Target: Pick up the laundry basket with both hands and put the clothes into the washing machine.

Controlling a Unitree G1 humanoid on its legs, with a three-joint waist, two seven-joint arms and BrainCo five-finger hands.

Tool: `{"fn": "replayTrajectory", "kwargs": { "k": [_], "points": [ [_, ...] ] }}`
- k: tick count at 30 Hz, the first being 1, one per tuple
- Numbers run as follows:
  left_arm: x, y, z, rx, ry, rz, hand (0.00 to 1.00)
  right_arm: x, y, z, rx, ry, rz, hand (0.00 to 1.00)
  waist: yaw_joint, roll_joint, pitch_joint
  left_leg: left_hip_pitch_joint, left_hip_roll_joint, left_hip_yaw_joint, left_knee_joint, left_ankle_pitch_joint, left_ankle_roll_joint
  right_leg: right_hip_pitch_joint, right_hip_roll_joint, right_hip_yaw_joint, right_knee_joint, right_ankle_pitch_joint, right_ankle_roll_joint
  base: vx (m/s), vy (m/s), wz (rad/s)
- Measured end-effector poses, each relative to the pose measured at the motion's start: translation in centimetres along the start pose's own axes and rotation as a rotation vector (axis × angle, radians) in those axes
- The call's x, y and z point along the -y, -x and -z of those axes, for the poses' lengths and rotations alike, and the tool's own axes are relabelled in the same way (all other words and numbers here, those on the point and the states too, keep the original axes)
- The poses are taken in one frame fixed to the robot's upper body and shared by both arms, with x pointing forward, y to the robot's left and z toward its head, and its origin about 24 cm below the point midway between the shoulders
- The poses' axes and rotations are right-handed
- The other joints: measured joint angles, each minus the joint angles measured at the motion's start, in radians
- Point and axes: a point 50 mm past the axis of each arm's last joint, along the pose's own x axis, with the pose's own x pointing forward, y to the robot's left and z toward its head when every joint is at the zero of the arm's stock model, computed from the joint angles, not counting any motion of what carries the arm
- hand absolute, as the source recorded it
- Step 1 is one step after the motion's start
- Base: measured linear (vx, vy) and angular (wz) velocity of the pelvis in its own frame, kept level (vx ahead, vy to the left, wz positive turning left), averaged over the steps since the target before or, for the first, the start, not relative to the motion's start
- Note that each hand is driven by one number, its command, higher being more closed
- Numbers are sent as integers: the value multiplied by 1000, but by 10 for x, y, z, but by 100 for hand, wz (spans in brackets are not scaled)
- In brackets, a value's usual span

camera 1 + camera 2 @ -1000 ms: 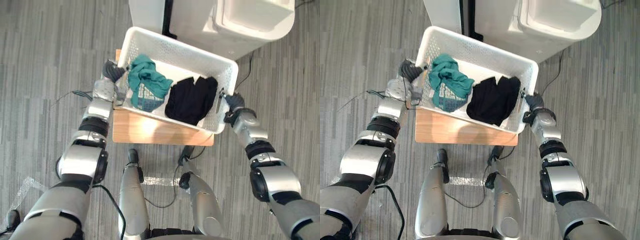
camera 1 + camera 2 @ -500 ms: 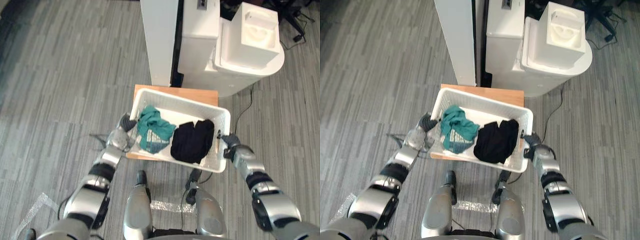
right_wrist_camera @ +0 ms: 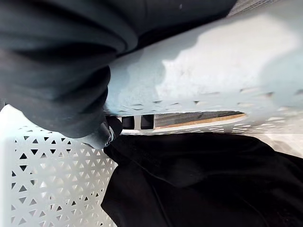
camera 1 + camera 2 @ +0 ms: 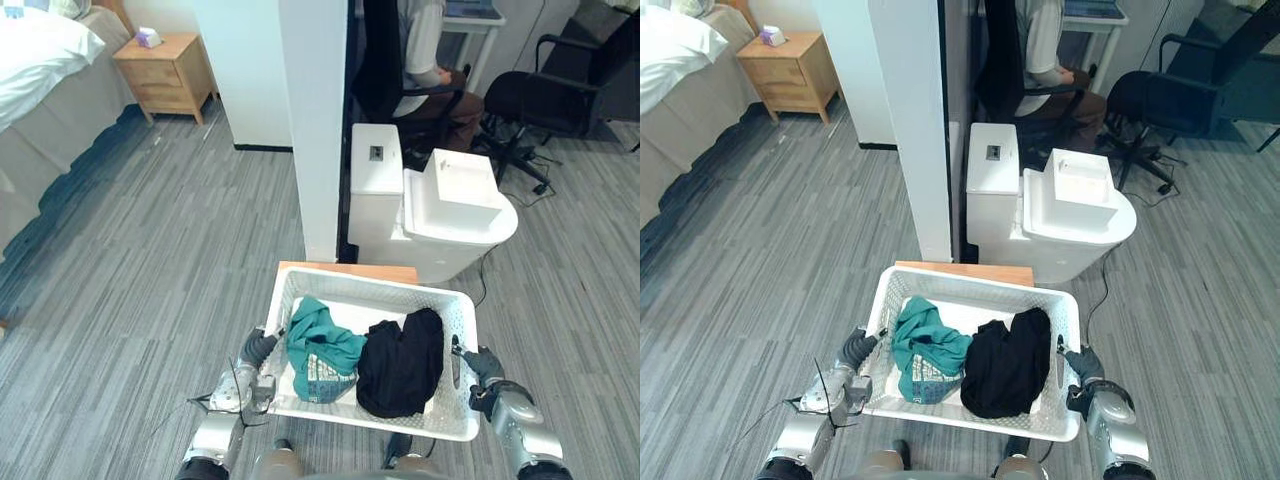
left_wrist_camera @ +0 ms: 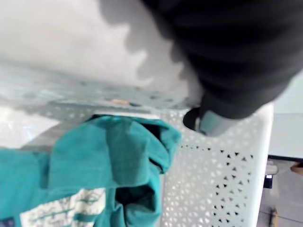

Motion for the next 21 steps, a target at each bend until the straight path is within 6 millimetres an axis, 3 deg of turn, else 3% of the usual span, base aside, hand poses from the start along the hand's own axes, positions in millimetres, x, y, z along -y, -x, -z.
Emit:
{"fn": "replayTrajectory", "kwargs": {
  "k": [2,3,5,7,8,9,10,12,14,15,16,17,19,21],
  "points": [
    [0,3,1,2,4,-2,100,-1,0,0,2,-1,-1,100,3,9,-5,-12,22,0,43,-23,-3,5,20,7,0,-1,-2,-24,-48,-12],
    [1,8,4,-3,11,-3,100,-1,0,-1,4,0,-2,100,6,29,-17,-34,65,-3,130,-68,-8,21,56,12,0,-10,-14,-18,-44,-14],
    [1,11,7,-9,15,-6,100,0,0,0,1,4,-4,100,10,47,-17,-40,101,-7,217,-88,-1,51,86,22,0,-31,-32,-30,-59,-16],
    [4,11,7,-10,28,-6,100,2,1,-3,8,14,-1,100,4,63,-17,-78,123,-27,329,-87,7,69,107,43,0,-42,-47,-68,-56,-7],
    [8,10,4,0,36,-3,100,6,1,-8,22,27,4,100,3,86,-18,-128,143,-40,402,-74,28,73,126,61,2,-45,-52,-70,-33,3],
    [9,10,1,10,31,0,100,7,1,-11,32,30,6,100,1,92,-18,-149,147,-43,424,-62,44,65,134,80,8,-51,-62,-85,-32,20],
    [8,10,-4,33,15,-1,100,8,2,-13,43,23,11,100,-11,84,-21,-143,130,-48,391,-39,54,47,123,114,13,-62,-79,-92,9,24],
    [13,11,-9,57,20,3,100,10,1,-17,62,8,17,100,-4,92,-16,-141,116,-63,518,-79,35,20,119,137,41,-56,-99,-101,32,-19],
    [13,11,-14,77,-2,3,100,10,3,-15,60,-12,22,100,0,118,-17,-70,64,-119,613,-136,-42,7,135,189,61,-41,-124,-143,86,-67],
    [13,12,-17,90,-4,4,100,8,3,-15,64,-21,19,100,-1,121,-16,-53,47,-143,597,-161,-47,-9,142,206,70,-43,-121,-222,138,-71],
    [11,12,-22,112,-13,0,100,5,5,-16,78,-33,14,100,-8,123,-17,-38,25,-192,541,-217,-33,-50,153,231,91,-37,-117,-216,137,-81],
    [8,12,-26,127,-13,-10,100,2,6,-19,102,-44,8,100,-23,122,-17,-26,4,-232,484,-272,7,-110,153,257,121,-25,-101,-274,170,-79],
    [11,8,-34,155,-15,-3,100,4,8,-25,135,-55,17,100,-34,111,-19,-27,-29,-211,378,-345,52,-216,137,316,147,-2,-69,-306,186,-94],
    [12,3,-43,181,-59,13,100,6,12,-23,143,-87,40,100,-33,45,-5,-66,-104,-147,356,-321,74,-263,86,401,92,17,7,-333,204,-109]
  ]
}}
